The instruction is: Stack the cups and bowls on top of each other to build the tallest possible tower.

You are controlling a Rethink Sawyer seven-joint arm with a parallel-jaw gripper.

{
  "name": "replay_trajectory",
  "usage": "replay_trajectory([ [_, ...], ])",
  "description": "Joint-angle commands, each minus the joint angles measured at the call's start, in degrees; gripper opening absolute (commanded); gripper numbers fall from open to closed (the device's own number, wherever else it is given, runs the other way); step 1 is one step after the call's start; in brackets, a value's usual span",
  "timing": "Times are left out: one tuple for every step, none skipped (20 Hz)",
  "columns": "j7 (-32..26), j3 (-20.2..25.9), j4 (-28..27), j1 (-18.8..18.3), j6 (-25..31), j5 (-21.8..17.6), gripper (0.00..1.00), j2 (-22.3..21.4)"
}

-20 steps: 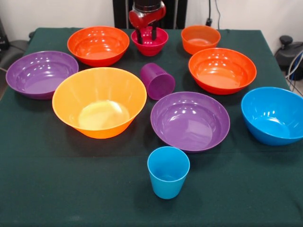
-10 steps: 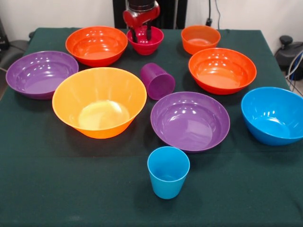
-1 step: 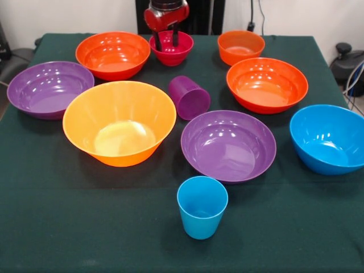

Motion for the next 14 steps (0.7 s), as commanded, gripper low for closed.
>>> replay_trajectory([
  [4.4, 5.0, 0.7, 1.9, 4.4, 1.6, 1.00, -5.2],
  [4.7, 5.2, 0.9, 2.0, 4.2, 1.8, 1.00, -5.2],
  [5.0, 5.7, 1.2, 2.0, 4.1, 2.1, 1.00, -5.3],
  [5.3, 5.8, 0.7, 2.7, 4.3, 2.6, 1.00, -5.1],
  [5.4, 5.9, 0.6, 3.0, 4.5, 2.9, 1.00, -5.2],
  [5.6, 6.1, 0.5, 3.2, 4.7, 3.2, 1.00, -5.2],
  [5.5, 6.3, 0.5, 3.3, 4.9, 3.4, 1.00, -5.3],
  [5.5, 6.6, 0.4, 3.5, 5.3, 3.9, 1.00, -5.4],
  [5.5, 6.9, 0.3, 3.4, 5.5, 4.2, 1.00, -5.5],
  [5.2, 7.3, 0.5, 3.2, 5.8, 4.5, 1.00, -5.7],
  [5.0, 7.6, 0.7, 3.1, 6.1, 4.9, 1.00, -6.0],
  [4.7, 7.9, 1.1, 2.6, 6.2, 4.9, 1.00, -6.3],
  [4.5, 8.2, 1.2, 2.5, 6.3, 5.0, 1.00, -6.5],
  [4.3, 8.6, 1.6, 2.0, 6.1, 4.9, 1.00, -6.6],
])
